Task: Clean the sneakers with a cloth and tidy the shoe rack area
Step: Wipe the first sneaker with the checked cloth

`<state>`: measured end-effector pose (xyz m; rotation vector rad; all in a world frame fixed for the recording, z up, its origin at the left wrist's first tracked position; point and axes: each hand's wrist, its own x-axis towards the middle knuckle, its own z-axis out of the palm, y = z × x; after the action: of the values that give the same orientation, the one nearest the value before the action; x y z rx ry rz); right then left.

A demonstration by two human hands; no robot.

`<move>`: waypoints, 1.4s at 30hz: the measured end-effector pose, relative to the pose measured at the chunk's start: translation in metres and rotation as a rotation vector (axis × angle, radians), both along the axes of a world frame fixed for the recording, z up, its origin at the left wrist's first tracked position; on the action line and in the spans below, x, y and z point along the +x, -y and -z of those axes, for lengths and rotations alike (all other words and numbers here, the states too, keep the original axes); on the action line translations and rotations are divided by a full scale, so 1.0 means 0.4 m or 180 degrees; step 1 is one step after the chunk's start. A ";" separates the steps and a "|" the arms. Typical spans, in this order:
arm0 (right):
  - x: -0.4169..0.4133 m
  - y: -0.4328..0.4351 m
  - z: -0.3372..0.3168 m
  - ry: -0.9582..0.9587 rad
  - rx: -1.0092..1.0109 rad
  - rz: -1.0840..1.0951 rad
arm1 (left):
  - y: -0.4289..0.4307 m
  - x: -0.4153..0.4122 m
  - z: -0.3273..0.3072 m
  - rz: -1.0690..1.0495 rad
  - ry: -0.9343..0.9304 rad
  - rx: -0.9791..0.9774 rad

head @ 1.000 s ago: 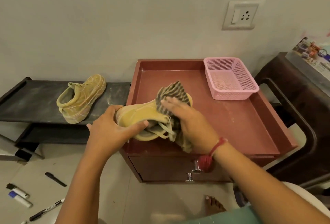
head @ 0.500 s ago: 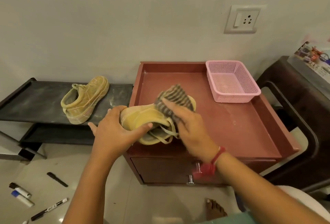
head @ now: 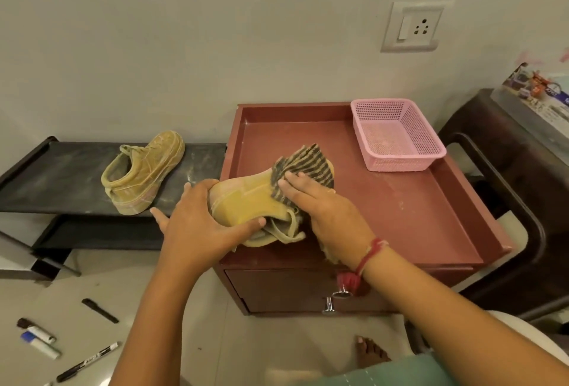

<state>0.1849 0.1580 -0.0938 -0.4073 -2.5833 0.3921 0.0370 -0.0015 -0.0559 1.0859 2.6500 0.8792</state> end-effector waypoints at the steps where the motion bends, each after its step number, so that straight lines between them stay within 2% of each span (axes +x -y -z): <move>1: -0.003 -0.015 0.001 0.0102 0.0073 0.0206 | -0.004 0.000 0.000 -0.0022 -0.0016 0.0005; 3: 0.009 -0.052 -0.006 0.0456 -0.0012 0.0629 | -0.010 -0.001 -0.003 -0.0019 -0.0088 0.0022; 5: 0.040 -0.112 -0.014 0.0569 -0.0460 0.1136 | -0.008 -0.001 -0.003 -0.0004 -0.0150 -0.0036; 9: 0.076 -0.211 -0.053 -0.0543 -0.1627 0.2012 | -0.001 -0.007 -0.002 0.0090 -0.0109 -0.0085; 11: 0.070 -0.210 -0.064 -0.0808 -0.1836 0.2156 | -0.002 -0.009 -0.001 0.0087 -0.0081 -0.0049; 14: 0.028 -0.123 -0.069 -0.0700 -0.1418 0.1883 | -0.004 -0.012 0.002 0.0106 -0.0068 -0.0048; 16: -0.007 -0.027 -0.069 -0.0619 -0.1125 0.1082 | -0.001 -0.015 0.007 0.0195 -0.0052 -0.0046; 18: -0.033 0.048 -0.062 -0.0125 -0.0571 0.0251 | 0.003 -0.017 0.009 0.0276 -0.0054 -0.0043; 19: -0.038 0.063 -0.057 0.0137 -0.0263 0.0061 | 0.004 -0.018 0.008 0.0302 -0.0055 -0.0037; 21: -0.035 0.030 -0.041 0.0413 -0.0239 0.0380 | 0.005 -0.015 0.006 0.0314 -0.0012 -0.0020; 24: -0.023 -0.048 -0.012 0.0362 -0.0803 0.1094 | 0.005 -0.013 0.003 0.0285 0.0086 0.0058; 26: -0.022 -0.042 -0.006 0.0146 -0.0998 0.1115 | 0.002 -0.013 0.000 0.0260 0.0102 0.0075; 29: -0.020 -0.017 0.012 -0.0135 -0.0856 0.0843 | 0.000 -0.014 -0.005 0.0206 0.0184 0.0105; 31: -0.014 -0.046 0.018 -0.0227 -0.1119 0.1137 | -0.001 -0.016 -0.007 0.0215 0.0256 0.0103; 33: -0.003 -0.086 0.020 -0.0070 -0.1462 0.1491 | 0.001 -0.016 -0.005 0.0210 0.0285 0.0119; 37: 0.018 -0.129 0.027 0.0480 -0.1511 0.1580 | -0.003 -0.012 -0.006 0.0098 0.0310 0.0150; 38: 0.024 -0.144 0.026 0.0399 -0.1720 0.1704 | -0.003 -0.013 -0.005 0.0072 0.0364 0.0193; 40: 0.028 -0.176 0.015 -0.0342 -0.2356 0.2100 | -0.004 -0.017 -0.001 0.0060 0.0478 0.0286; 42: 0.022 -0.166 -0.001 -0.0986 -0.2366 0.2136 | -0.003 -0.020 0.004 0.0096 0.0520 0.0300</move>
<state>0.1936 0.2242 -0.0933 -1.2939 -1.7765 1.0476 0.0288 -0.0002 -0.0574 1.0238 2.4759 1.0484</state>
